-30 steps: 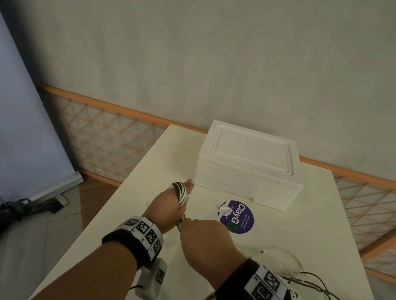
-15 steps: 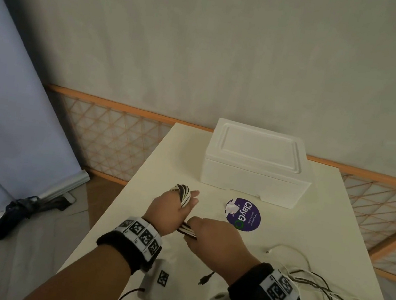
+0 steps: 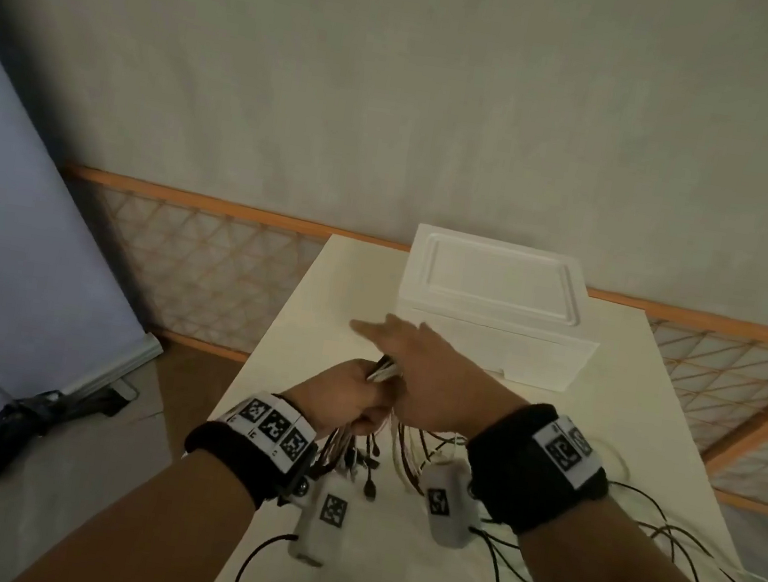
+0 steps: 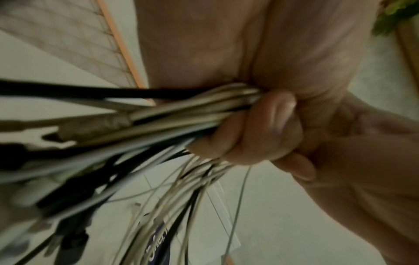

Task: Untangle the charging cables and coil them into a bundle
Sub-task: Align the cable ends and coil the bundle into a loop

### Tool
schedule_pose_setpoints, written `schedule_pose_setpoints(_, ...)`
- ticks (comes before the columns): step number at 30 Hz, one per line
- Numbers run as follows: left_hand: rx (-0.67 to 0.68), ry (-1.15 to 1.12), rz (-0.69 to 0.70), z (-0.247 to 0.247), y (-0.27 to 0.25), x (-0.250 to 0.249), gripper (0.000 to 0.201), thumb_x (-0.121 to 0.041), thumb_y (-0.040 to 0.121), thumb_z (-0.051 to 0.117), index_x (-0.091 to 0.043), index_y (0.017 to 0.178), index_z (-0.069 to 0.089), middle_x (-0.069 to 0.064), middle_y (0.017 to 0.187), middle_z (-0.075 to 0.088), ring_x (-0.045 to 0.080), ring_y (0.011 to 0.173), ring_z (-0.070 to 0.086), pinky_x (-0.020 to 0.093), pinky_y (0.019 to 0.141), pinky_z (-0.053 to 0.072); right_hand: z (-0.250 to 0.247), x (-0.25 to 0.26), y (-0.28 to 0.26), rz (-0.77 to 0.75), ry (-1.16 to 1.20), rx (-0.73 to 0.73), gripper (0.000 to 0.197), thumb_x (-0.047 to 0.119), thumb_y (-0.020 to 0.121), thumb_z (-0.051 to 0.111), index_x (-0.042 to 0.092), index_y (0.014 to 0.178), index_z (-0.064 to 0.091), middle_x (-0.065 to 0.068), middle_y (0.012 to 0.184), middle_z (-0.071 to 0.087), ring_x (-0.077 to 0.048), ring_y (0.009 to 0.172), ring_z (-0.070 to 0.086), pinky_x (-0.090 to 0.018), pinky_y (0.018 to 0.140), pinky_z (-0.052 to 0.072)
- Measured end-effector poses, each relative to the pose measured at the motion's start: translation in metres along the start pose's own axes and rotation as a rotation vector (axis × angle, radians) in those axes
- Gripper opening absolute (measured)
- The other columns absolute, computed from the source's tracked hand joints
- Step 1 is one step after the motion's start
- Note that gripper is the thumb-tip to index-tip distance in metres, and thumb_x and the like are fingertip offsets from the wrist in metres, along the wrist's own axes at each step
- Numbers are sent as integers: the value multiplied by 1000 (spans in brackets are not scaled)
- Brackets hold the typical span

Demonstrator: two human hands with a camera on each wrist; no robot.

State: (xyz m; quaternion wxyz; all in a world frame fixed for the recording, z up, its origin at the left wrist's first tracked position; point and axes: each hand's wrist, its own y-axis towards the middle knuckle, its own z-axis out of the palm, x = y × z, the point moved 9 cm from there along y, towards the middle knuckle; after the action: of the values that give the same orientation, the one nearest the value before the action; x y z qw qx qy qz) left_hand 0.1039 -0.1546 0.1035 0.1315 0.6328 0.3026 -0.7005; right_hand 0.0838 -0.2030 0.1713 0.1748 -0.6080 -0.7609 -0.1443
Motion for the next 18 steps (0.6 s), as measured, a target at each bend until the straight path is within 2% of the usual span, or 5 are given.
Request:
schedule_pose_setpoints(5,23,352,34,-30,-8,-3,10,-15,77,58,-13,67,61,2,52,52,13,48,49,25,56,44,18,0,15,59,-75,133,41,24,77,65,22,116,56,1,103,64,-17,92,58,-32,78,46)
schedule_pose_setpoints(8,-3,554,60,-46,-7,6,14,-13,75,71,-25,78,65,-1,73,64,7,65,60,21,66,46,26,-5,17,108,-47,84,28,26,85,57,23,113,57,3,102,65,-16,91,58,-32,78,46)
schedule_pose_setpoints(11,-274,625,71,-80,-11,22,33,-27,74,79,-22,98,56,-5,95,58,11,86,56,24,70,42,22,-16,16,147,-69,-35,19,19,88,50,16,102,62,0,95,65,-19,89,59,-30,74,44)
schedule_pose_setpoints(14,-442,359,-148,-110,-25,58,37,-48,79,68,-15,75,52,2,76,52,16,63,48,30,63,39,18,-30,12,227,-109,-96,15,18,88,48,12,94,61,-2,87,62,-21,83,57,-28,67,38)
schedule_pose_setpoints(18,12,-397,-398,-39,-25,77,59,-64,83,49,-9,68,64,9,72,60,16,56,48,28,57,37,21,-27,14,240,-58,-154,12,17,87,49,13,94,59,0,80,58,-21,77,55,-30,64,38)
